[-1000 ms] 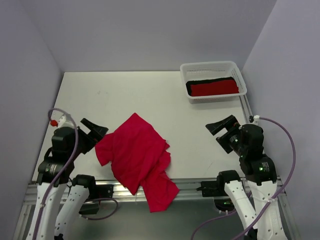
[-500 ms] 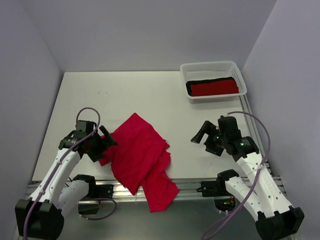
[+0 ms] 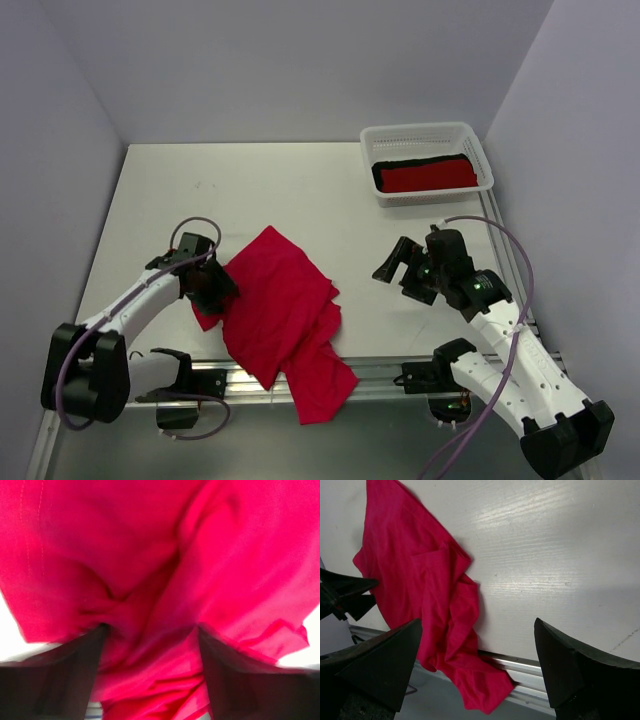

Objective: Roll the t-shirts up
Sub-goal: Move the tshirt to the center of the board

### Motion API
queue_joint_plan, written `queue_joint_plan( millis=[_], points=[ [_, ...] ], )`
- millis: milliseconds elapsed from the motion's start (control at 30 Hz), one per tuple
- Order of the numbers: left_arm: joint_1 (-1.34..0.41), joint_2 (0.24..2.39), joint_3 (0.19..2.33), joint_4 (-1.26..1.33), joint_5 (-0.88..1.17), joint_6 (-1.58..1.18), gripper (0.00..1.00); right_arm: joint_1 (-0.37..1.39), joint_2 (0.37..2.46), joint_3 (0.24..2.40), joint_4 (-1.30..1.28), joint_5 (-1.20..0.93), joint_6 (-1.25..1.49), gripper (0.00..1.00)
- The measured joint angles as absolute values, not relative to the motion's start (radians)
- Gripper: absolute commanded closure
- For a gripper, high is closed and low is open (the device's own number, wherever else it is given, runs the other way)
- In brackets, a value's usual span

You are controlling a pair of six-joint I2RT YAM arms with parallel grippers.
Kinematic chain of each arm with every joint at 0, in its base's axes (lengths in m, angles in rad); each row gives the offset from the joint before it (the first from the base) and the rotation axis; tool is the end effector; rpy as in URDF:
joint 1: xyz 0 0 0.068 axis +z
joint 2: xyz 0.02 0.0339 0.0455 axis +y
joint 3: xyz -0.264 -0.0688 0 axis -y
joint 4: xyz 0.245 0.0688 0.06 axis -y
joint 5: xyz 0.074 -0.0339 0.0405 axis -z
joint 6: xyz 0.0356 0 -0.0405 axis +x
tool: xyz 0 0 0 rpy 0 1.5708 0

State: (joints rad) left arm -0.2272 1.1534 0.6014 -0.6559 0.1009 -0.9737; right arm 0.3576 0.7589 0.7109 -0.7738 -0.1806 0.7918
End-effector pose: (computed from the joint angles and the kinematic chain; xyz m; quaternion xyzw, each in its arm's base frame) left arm 0.1862 -0.0467 0.1752 -0.3497 0.9180 -0.1428 0.1207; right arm 0.1385 0.0586 0.2635 0.1674 0.9122 0.2685 0.2602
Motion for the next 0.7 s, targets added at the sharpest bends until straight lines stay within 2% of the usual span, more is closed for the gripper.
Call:
queue_joint_plan(
  millis=[67, 100, 133, 167, 333, 567, 600, 633, 667, 700],
  points=[
    [-0.234, 1.203, 0.602, -0.635, 0.084, -0.984, 0.65, 0.358, 0.759, 0.711, -0.765, -0.178, 0.792, 0.00],
    [-0.236, 1.225, 0.603, -0.629, 0.077, -0.986, 0.85, 0.358, 0.759, 0.710, -0.762, -0.177, 0.792, 0.00],
    [-0.236, 1.243, 0.608, -0.628, 0.070, -0.990, 0.95, 0.358, 0.759, 0.710, -0.760, -0.176, 0.792, 0.00],
    [-0.236, 1.255, 0.619, -0.631, 0.064, -0.987, 1.00, 0.358, 0.759, 0.710, -0.757, -0.176, 0.791, 0.00],
    [-0.238, 1.356, 0.839, -0.680, 0.035, -0.962, 1.00, 0.358, 0.802, 0.710, -0.720, -0.176, 0.785, 0.00],
    [-0.164, 1.688, 1.467, -0.740, 0.010, -0.887, 1.00, 0.360, 0.967, 0.740, -0.664, -0.176, 0.764, 0.00],
    [-0.137, 1.723, 1.532, -0.746, 0.010, -0.878, 0.98, 0.362, 0.987, 0.755, -0.662, -0.176, 0.761, 0.00],
    [-0.105, 1.757, 1.597, -0.756, 0.008, -0.870, 0.83, 0.364, 1.012, 0.777, -0.651, -0.176, 0.759, 0.00],
    [-0.078, 1.785, 1.649, -0.765, 0.002, -0.855, 0.52, 0.368, 1.029, 0.793, -0.640, -0.176, 0.756, 0.00],
    [-0.051, 1.814, 1.700, -0.783, -0.002, -0.841, 0.04, 0.372, 1.052, 0.814, -0.629, -0.176, 0.750, 0.00]
  ],
)
